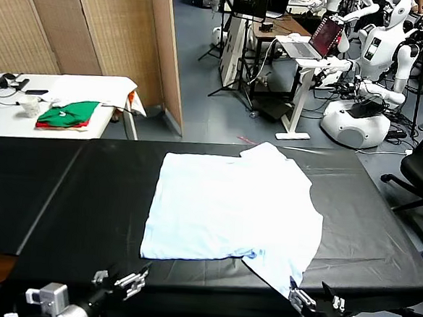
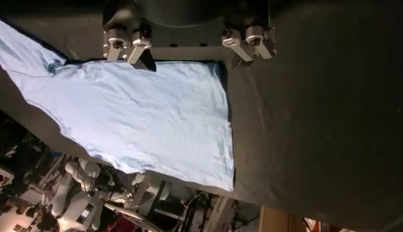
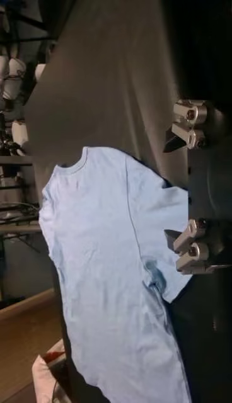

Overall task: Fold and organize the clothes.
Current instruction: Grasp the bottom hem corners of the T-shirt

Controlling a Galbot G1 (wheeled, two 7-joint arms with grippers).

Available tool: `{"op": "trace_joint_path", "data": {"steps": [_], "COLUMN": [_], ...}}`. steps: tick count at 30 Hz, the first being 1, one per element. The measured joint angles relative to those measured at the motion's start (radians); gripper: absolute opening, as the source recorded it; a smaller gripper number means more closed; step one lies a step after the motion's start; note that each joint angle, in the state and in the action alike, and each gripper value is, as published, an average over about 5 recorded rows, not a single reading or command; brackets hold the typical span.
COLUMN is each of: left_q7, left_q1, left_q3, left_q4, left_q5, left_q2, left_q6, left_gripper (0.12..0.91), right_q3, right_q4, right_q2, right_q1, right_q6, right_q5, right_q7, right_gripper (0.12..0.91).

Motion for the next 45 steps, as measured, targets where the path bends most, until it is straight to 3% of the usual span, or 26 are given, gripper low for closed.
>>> {"op": "trace_joint_path", "data": {"steps": [9, 13, 18, 21, 25, 27, 29, 32, 35, 45], "left_q7": [-0.007, -0.010, -0.011, -0.011, -0.010, -0.010, -0.010, -0.011, -0.016, -0.051], "left_q1": [-0.072, -0.105, -0.135, -0.141, -0.139, -0.137, -0.134, -0.127, -0.118, -0.053], "left_q3": [0.028, 0.042, 0.060, 0.067, 0.069, 0.069, 0.071, 0.078, 0.082, 0.052], "left_q4": [0.069, 0.103, 0.132, 0.143, 0.152, 0.155, 0.157, 0.154, 0.146, 0.082], "left_q5": [0.082, 0.089, 0.104, 0.117, 0.127, 0.129, 0.129, 0.127, 0.126, 0.177], "left_q2": [-0.028, -0.043, -0.059, -0.064, -0.064, -0.065, -0.067, -0.070, -0.071, -0.055], "left_q6": [-0.017, -0.024, -0.026, -0.026, -0.027, -0.028, -0.028, -0.025, -0.021, -0.021], "left_gripper": [0.907, 0.902, 0.786, 0.721, 0.638, 0.546, 0.419, 0.243, 0.152, 0.147], "right_q3": [-0.023, -0.030, -0.036, -0.037, -0.036, -0.036, -0.037, -0.038, -0.043, -0.062], "right_q4": [-0.055, -0.076, -0.091, -0.092, -0.097, -0.097, -0.093, -0.074, -0.039, 0.072], "right_q2": [0.014, 0.019, 0.023, 0.024, 0.025, 0.025, 0.027, 0.028, 0.028, 0.019], "right_q1": [0.054, 0.061, 0.060, 0.060, 0.061, 0.058, 0.053, 0.039, 0.014, -0.101], "right_q6": [-0.003, -0.006, -0.006, -0.005, -0.002, -0.001, 0.001, -0.001, -0.009, -0.031], "right_q5": [-0.037, -0.039, -0.037, -0.035, -0.033, -0.032, -0.032, -0.033, -0.041, -0.066], "right_q7": [0.001, 0.005, 0.006, 0.006, 0.005, 0.005, 0.004, 0.010, 0.023, 0.042], "right_gripper": [0.886, 0.797, 0.696, 0.585, 0.355, 0.229, 0.159, 0.141, 0.140, 0.140]}}
